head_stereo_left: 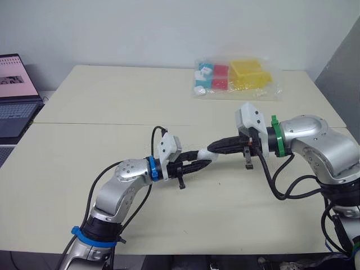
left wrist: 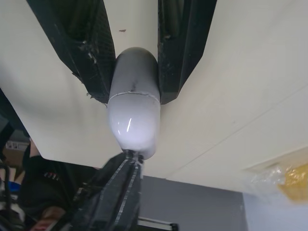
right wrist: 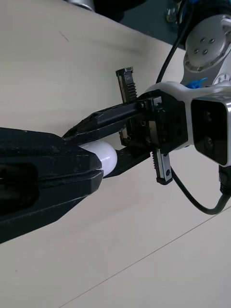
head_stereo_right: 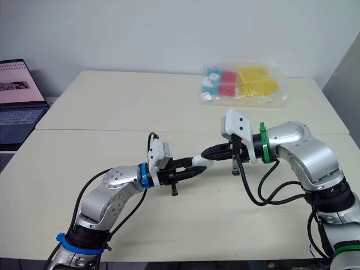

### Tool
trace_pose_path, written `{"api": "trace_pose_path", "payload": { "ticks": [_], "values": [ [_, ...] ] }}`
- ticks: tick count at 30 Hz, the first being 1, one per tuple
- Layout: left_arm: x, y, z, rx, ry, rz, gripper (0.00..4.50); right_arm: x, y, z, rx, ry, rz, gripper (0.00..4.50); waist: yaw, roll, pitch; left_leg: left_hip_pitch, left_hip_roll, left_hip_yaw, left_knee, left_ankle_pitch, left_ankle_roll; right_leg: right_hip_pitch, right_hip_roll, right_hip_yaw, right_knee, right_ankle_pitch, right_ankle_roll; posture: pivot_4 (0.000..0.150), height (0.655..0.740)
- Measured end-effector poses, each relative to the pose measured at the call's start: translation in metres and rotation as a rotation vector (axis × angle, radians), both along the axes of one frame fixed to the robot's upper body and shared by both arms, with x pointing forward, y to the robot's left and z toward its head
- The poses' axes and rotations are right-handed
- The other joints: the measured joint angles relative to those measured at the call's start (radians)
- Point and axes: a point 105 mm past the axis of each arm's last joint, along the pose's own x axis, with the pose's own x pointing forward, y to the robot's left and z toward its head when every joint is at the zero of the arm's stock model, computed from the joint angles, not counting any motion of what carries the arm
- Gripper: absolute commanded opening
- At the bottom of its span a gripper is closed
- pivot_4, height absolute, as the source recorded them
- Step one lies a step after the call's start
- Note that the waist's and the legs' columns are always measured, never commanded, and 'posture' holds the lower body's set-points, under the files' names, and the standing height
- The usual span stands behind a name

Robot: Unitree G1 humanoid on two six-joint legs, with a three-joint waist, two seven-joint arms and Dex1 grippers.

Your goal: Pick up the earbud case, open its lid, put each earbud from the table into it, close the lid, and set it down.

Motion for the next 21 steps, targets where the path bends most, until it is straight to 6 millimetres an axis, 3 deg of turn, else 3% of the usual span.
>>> {"api": "trace_pose_path", "payload": {
  "ticks": [2,6,11,16,18,21],
  "values": [
    [0.003,0.000,-0.001,0.007,0.088,0.001,0.80,-0.003,-0.007,-0.003,-0.013,-0.012,-0.027,0.00,0.000,0.000,0.000,0.000,0.000,-0.001,0.000,0.000,0.000,0.000,0.000,0.000,0.000,-0.002,0.003,0.150,0.7400],
    [0.009,0.006,-0.027,0.086,0.343,0.025,0.80,-0.009,-0.022,-0.016,-0.040,-0.076,-0.115,0.00,0.002,0.000,0.000,0.000,-0.001,-0.001,0.000,0.000,0.000,0.000,0.000,-0.001,0.000,-0.002,0.003,0.150,0.7400],
    [0.016,0.014,-0.055,0.158,0.596,0.096,0.80,-0.024,-0.023,-0.036,-0.093,-0.153,-0.119,0.00,-0.003,0.000,0.000,0.001,-0.001,0.001,0.000,0.000,0.000,0.000,0.000,0.000,0.001,-0.002,0.003,0.150,0.7400],
    [0.017,0.016,-0.062,0.168,0.726,0.102,0.80,-0.027,-0.026,-0.058,-0.144,-0.172,-0.173,0.00,-0.003,0.000,0.000,0.002,-0.002,0.000,0.001,0.000,0.000,0.000,0.002,0.000,0.002,-0.002,0.003,0.150,0.7400],
    [0.018,0.018,-0.062,0.168,0.734,0.102,1.51,-0.027,-0.027,-0.061,-0.152,-0.179,-0.183,0.00,-0.005,0.000,0.000,0.003,-0.001,0.001,0.001,0.000,-0.001,0.000,0.003,0.001,0.003,-0.002,0.003,0.150,0.7400],
    [0.019,0.023,-0.064,0.175,0.745,0.110,2.22,-0.028,-0.025,-0.060,-0.153,-0.198,-0.182,0.00,-0.005,0.000,0.000,0.003,-0.001,0.000,0.001,0.000,-0.001,0.001,0.003,0.000,0.003,-0.002,0.003,0.150,0.7400]
  ]
}}
